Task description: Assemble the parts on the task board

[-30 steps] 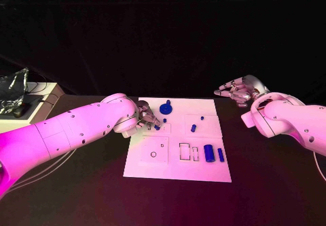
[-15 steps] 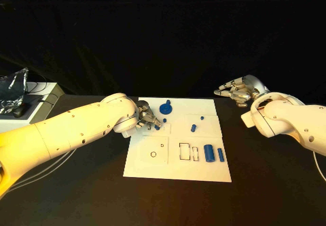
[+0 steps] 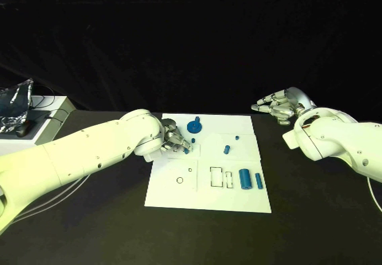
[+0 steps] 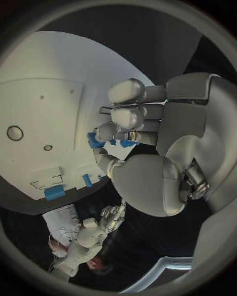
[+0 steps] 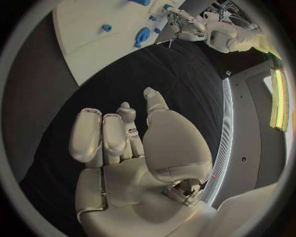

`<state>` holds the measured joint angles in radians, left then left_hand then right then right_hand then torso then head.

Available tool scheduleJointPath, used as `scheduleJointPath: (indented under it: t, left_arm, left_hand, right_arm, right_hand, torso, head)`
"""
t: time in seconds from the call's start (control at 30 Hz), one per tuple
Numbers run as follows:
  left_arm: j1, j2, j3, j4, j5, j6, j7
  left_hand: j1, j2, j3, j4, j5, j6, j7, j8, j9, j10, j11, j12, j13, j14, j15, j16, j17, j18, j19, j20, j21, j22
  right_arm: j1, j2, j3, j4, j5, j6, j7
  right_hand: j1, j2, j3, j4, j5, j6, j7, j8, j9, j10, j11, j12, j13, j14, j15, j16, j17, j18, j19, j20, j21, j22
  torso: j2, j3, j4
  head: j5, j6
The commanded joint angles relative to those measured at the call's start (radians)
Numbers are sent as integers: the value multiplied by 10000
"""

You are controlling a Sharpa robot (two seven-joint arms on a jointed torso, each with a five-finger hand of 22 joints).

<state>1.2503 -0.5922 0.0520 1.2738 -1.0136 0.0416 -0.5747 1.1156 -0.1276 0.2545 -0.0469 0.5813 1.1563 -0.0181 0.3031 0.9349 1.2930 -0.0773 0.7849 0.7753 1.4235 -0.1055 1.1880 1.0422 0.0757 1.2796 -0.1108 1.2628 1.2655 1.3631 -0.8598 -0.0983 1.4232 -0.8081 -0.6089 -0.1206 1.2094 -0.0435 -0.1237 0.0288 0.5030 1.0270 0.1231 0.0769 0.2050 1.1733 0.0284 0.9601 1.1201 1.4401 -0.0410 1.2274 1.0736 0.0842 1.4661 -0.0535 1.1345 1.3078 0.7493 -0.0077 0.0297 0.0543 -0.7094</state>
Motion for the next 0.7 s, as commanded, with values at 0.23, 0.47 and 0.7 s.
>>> scheduleJointPath:
  t: [0.23,0.47,0.7]
  left_arm:
    - [-64,11,-52,0,35,419,-71]
    - [-64,-5,-51,18,35,322,-60]
    - [-76,-54,-32,150,11,4,78]
  left_hand:
    - [716,676,-157,67,62,5,-41,-80,-134,17,-21,-90,31,-13,-73,38,-14,-194,59,-14,-99,46]
    - [650,591,694,-62,85,-90,21,-22,-51,-15,1,-124,51,-22,-64,4,-53,-172,65,0,-139,91]
    - [547,498,1278,-138,90,-129,42,59,41,12,6,-136,50,-17,-56,16,-48,-161,80,12,-164,163]
  right_arm:
    - [0,-8,3,9,-3,7,156]
    - [0,-13,3,13,3,-3,166]
    - [0,-15,3,16,9,-12,182]
  right_hand:
    - [26,99,-27,-59,69,14,77,-60,-24,-91,-20,-76,-17,50,-48,-51,-15,40,391,-56,-83,1520]
    - [26,99,-27,-59,69,14,77,-60,-24,-91,-20,-76,-17,50,-48,-51,-15,40,391,-56,-83,1520]
    - [26,99,-27,-59,69,14,77,-60,-24,-91,-20,-76,-17,50,-48,-51,-15,40,391,-56,-83,1520]
  torso:
    - [6,3,0]
    - [7,4,-5]
    - [3,2,-1]
  head:
    - [-5,18]
    - [-8,24]
    - [-15,36]
